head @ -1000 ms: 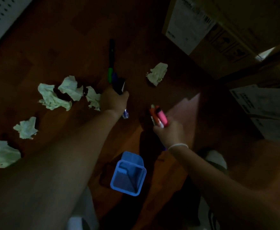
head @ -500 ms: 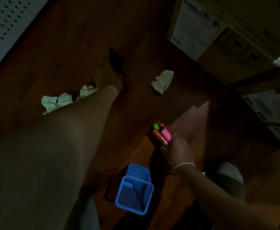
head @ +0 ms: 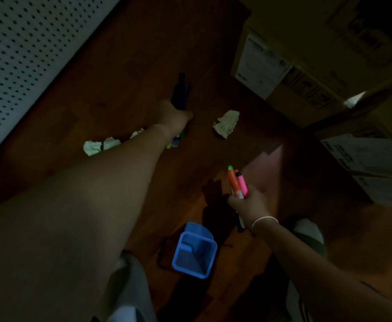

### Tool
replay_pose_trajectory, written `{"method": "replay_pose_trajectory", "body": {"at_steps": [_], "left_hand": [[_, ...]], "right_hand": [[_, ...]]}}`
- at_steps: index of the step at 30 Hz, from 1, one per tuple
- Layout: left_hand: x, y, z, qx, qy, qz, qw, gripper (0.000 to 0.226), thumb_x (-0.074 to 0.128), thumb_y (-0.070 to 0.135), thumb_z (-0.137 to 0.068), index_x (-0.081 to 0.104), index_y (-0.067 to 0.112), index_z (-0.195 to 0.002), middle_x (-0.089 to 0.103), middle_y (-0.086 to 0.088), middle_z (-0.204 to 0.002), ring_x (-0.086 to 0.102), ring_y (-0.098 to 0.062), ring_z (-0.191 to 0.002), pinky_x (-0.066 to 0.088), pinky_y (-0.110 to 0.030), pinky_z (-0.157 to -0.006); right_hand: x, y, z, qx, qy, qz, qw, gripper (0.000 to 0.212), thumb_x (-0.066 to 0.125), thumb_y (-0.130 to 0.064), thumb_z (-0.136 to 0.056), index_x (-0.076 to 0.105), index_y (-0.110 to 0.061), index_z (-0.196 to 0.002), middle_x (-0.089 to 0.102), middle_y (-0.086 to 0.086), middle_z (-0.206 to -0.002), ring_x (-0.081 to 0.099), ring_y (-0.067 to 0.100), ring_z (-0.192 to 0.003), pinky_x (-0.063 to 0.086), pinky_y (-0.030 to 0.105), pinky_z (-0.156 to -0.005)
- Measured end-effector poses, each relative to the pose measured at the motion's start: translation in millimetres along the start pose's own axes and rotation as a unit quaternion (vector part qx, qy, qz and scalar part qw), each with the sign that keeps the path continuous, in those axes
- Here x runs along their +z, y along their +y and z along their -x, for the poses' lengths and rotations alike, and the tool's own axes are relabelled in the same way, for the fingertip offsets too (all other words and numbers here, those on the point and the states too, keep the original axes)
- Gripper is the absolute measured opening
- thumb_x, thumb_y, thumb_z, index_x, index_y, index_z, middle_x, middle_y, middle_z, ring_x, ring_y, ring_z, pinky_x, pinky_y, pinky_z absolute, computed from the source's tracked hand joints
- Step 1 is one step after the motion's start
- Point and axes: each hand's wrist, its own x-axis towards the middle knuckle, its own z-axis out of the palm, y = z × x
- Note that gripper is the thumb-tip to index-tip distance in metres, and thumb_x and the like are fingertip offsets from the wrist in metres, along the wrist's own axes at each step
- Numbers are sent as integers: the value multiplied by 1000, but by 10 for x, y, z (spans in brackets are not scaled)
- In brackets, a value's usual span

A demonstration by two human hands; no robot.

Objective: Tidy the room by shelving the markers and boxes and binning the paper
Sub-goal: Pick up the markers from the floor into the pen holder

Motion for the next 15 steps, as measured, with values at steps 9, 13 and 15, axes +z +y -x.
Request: {"method": "replay_pose_trajectory", "body": {"at_steps": [9,13,15], "left_hand": [[-446,-155,1271,-99,-159,121,975,11,55,10,-89,56,5,-99,59,-3,-72,59,-18,-68,48,-28,-63],[-446,-569,1805,-165,-233,126,950,15,53,8,-93,52,11,-78,57,-6,-73,60,-18,-67,49,-30,-63],[-419,-779,2010,-186,-252,127,941,17,56,8,-92,53,12,-76,55,-6,-70,59,-16,-62,49,-31,-61]], "right_hand": [[-48,-260,1023,42,-133,-89,986,22,56,-7,-88,53,2,-108,58,7,-69,58,8,-39,45,16,-36],[156,20,1337,51,-143,-75,986,19,60,-4,-82,59,3,-99,60,10,-66,57,16,-45,47,18,-38],[256,163,1435,59,-155,-50,985,5,61,-4,-78,59,0,-81,59,10,-62,56,19,-45,49,22,-44]]}}
